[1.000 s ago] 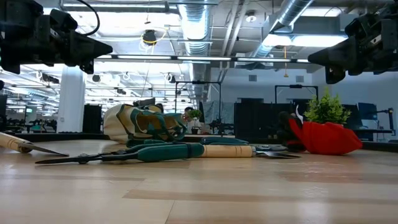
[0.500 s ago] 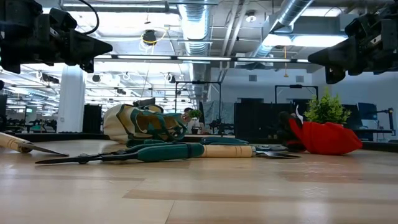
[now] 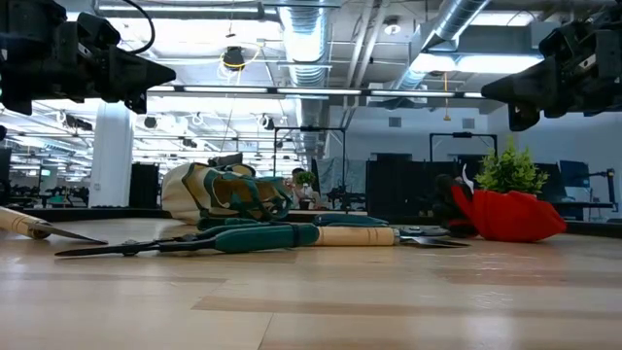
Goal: Pick & Place Garden tools in Gardening bag
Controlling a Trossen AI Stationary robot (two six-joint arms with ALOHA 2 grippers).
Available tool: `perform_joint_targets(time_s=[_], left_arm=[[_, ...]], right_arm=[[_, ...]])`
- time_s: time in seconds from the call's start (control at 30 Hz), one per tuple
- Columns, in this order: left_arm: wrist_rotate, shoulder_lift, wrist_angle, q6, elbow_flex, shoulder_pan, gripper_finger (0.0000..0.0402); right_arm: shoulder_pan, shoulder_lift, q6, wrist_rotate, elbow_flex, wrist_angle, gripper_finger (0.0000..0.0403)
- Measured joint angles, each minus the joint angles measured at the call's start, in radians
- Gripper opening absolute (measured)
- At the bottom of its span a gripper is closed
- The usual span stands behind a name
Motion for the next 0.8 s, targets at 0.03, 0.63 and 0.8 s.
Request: perform_joint_targets(time_s=[0.03, 0.63, 0.8], left_arm=[[0.000, 0.000, 0.000, 0.000, 0.000, 0.000, 0.0003], [-0.092, 0.021, 0.004, -0.288, 0.000, -0.014, 0.0003], [-0.222, 0.131, -0.001, -0.275, 0.062, -0.074, 0.0003]], right_arm=[[0.000, 0.000, 0.000, 0.000, 0.000, 0.000, 0.0000], [0.000, 0.000, 0.000, 0.014, 0.000, 0.011, 0.0000], [0.000, 0.000, 0.000, 0.106, 0.000, 0.011, 0.0000]])
